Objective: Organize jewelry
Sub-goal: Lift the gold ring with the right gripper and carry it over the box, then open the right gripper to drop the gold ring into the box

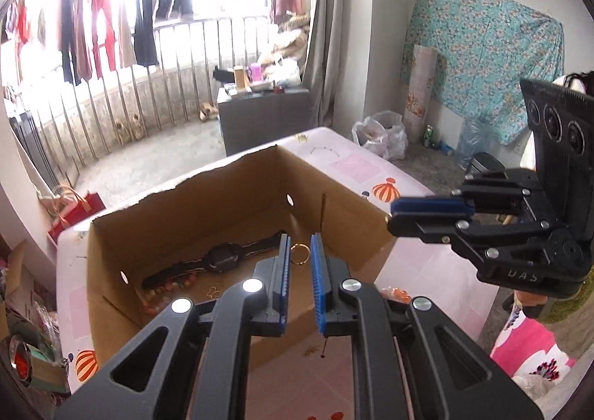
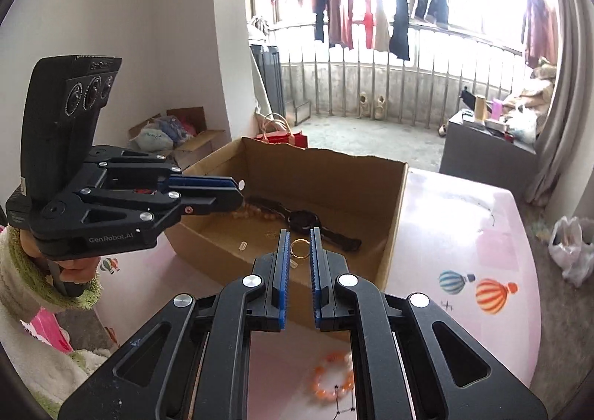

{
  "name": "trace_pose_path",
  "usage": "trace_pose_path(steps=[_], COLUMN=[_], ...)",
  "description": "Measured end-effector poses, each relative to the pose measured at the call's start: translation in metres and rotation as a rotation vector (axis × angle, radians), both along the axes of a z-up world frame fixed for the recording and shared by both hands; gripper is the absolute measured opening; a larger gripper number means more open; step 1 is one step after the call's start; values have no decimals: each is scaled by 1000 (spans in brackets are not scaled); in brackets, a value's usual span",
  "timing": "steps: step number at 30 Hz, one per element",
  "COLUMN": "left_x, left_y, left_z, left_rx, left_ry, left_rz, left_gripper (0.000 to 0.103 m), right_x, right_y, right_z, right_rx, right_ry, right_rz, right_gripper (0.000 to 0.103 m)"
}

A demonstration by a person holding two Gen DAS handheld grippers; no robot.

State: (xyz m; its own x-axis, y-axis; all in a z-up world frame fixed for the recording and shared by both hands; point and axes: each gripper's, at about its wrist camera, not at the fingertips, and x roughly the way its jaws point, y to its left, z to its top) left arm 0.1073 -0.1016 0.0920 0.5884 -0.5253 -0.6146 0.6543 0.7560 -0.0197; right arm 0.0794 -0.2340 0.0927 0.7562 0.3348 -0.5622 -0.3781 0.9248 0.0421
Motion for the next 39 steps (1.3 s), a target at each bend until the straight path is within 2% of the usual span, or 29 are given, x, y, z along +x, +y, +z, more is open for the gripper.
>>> trace_pose_path(steps=[3,10,15,21,28,30,31,32,39], left_x=[31,94,108,114,123,124,125,128,125], left_y=[0,12,17,17,16,17,17,16,17], left_z=[-10,-53,-67,-72,-76,-77,-77,-79,-73], left_rx=[46,75,87,64,77,76,76,76,85], left_ry=[78,383,495,551,581,590,593,593,553], left_rz=[26,58,62,71,97,108,114,116,120], left_gripper=[10,10,11,11,11,13,18,21,21], right_x=[34,114,148,164,175,173,172,171,166], right_y=[1,16,18,26,25,22,21,21,14], right_z=[4,-15,-32,-39,-48,-44,-44,-43,-35], right_rx=[-26,-68,-74,-106,-96,-98,-100,-100,-88], right_ry=[72,332,486,521,532,525,521,519,500], right_rz=[41,110,109,103,86,83,80,80,63], right_gripper=[8,8,8,8,10,11,11,11,11])
